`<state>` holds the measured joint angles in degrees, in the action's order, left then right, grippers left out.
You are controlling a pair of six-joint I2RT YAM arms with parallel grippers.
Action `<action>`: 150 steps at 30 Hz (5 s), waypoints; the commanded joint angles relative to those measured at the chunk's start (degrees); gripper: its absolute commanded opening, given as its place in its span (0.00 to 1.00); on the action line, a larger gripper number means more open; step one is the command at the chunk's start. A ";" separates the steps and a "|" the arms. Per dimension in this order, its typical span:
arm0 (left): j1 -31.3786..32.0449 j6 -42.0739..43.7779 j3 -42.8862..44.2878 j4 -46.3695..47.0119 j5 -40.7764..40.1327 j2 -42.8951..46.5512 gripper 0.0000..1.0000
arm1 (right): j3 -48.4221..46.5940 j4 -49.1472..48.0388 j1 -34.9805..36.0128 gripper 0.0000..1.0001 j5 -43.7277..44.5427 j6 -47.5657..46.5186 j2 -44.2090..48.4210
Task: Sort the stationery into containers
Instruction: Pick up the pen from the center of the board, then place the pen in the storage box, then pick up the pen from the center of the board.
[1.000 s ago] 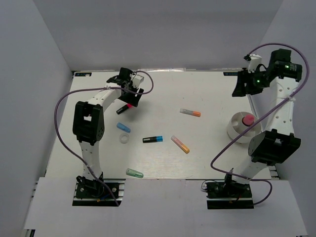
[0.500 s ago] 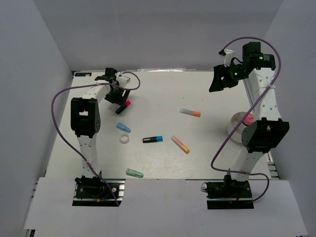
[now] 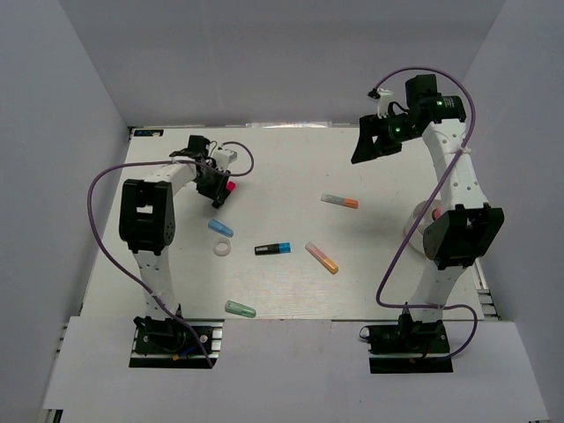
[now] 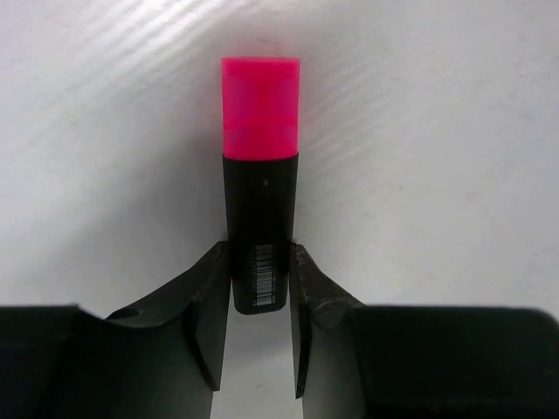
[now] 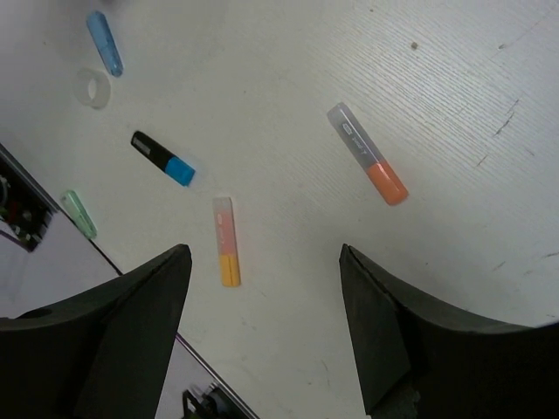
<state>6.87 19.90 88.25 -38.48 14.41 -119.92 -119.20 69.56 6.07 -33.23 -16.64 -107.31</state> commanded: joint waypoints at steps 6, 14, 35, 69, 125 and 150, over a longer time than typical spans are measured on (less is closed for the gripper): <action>3.50 -5.30 -7.91 7.98 16.33 14.44 0.28 | 1.25 -10.23 0.17 0.75 -10.70 15.40 0.52; 11.39 -14.35 -6.61 12.90 24.96 22.27 0.27 | 7.58 -13.83 6.31 0.73 -13.79 19.19 0.96; 22.56 -16.39 1.49 13.52 22.15 20.25 0.27 | -1.39 -16.38 11.95 0.76 -15.54 22.62 -8.27; 21.60 -17.53 -0.36 9.65 9.58 21.13 0.98 | 0.19 4.88 -13.70 0.00 19.33 -8.84 4.38; 26.17 21.49 -30.41 7.18 12.22 28.51 0.79 | 10.48 3.83 -16.44 0.50 11.27 -9.20 9.66; 31.45 12.39 -34.49 24.94 7.12 29.65 0.25 | 9.42 5.59 -15.47 0.56 -11.49 -5.07 7.73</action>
<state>38.06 38.70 49.63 -16.32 21.74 -94.17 -110.00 74.11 -10.04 -37.78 -23.46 -99.15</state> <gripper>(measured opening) 0.397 0.542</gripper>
